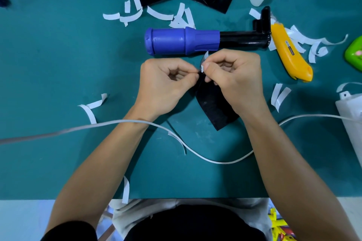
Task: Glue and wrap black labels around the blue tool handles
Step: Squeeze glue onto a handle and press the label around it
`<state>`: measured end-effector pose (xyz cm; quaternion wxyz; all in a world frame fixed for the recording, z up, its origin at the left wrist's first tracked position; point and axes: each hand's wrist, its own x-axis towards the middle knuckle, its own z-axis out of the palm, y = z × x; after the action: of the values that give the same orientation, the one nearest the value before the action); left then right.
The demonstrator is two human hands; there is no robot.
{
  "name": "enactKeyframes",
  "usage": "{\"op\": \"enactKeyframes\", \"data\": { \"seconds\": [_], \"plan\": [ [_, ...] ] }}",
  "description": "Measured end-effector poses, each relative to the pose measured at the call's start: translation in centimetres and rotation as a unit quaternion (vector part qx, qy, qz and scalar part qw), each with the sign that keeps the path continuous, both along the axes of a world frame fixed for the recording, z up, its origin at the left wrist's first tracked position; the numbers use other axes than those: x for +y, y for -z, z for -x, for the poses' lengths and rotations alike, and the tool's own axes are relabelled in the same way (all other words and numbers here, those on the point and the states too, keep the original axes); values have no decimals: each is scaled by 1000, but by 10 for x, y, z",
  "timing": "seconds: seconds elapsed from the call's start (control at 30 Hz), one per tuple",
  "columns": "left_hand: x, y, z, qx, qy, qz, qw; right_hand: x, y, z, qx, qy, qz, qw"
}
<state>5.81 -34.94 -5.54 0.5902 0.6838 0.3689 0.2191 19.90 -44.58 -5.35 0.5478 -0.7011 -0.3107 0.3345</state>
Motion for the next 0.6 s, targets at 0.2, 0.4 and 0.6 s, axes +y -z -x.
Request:
{"op": "enactKeyframes", "data": {
  "seconds": [0.2,0.4,0.6],
  "plan": [
    [-2,-1,-1,0,-3,5,1000,1,-2,2,27,-1,-4,1000],
    [1,-1,-2,7,-21,58,998,1,-5,-1,129,30,15,991],
    [12,2,-1,9,-31,142,989,-5,-11,-24,133,23,6,991]
  ]
}}
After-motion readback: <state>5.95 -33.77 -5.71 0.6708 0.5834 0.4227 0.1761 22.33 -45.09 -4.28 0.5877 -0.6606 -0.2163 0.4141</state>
